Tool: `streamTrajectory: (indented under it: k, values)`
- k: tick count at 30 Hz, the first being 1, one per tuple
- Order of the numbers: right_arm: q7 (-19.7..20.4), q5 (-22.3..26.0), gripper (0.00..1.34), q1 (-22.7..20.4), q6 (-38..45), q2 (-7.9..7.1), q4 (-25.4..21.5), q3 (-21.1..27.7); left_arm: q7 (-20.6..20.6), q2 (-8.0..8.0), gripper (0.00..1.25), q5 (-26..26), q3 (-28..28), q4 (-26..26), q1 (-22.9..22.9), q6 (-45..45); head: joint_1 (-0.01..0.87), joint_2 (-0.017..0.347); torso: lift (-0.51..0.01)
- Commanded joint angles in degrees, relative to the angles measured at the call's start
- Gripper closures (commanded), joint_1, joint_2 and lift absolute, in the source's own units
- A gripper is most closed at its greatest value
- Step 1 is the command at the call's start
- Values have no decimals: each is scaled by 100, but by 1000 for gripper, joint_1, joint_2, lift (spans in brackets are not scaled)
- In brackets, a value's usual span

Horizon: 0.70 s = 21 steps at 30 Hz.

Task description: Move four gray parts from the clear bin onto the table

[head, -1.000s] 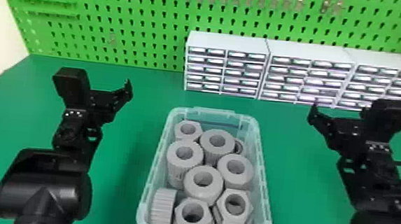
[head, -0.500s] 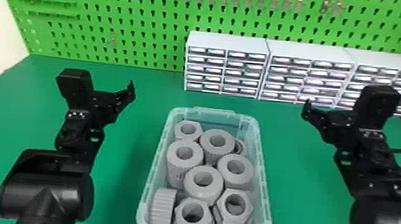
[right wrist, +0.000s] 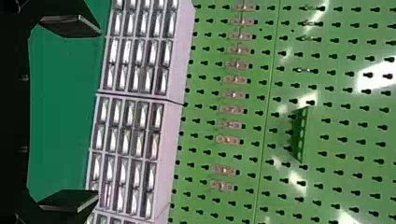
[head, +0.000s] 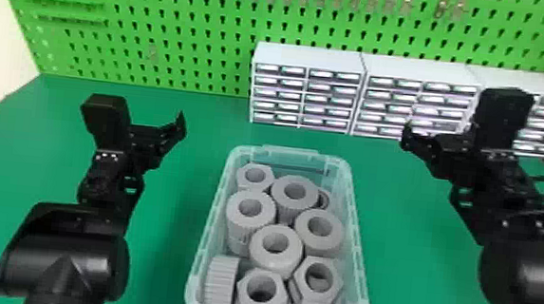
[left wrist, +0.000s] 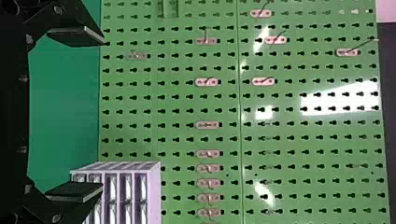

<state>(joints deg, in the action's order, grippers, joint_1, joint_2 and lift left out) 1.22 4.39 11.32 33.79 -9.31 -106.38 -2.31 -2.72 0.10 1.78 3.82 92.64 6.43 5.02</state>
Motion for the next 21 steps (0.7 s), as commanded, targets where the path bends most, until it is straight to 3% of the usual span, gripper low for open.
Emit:
streamTrajectory:
  k: [1,13,21]
  values:
    - [-69,54,88,204,532,0,-85,-112,0,-25,180,15,-4,0,-1,8,693,72,-52]
    - [-166,449,90,889,2097,-44,-208,-419,0,-25,180,50,-31,0,-1,52,693,72,-52]
    - [-175,467,90,1329,2756,-35,-217,-648,0,-25,180,68,-57,-9,8,70,693,72,-52]
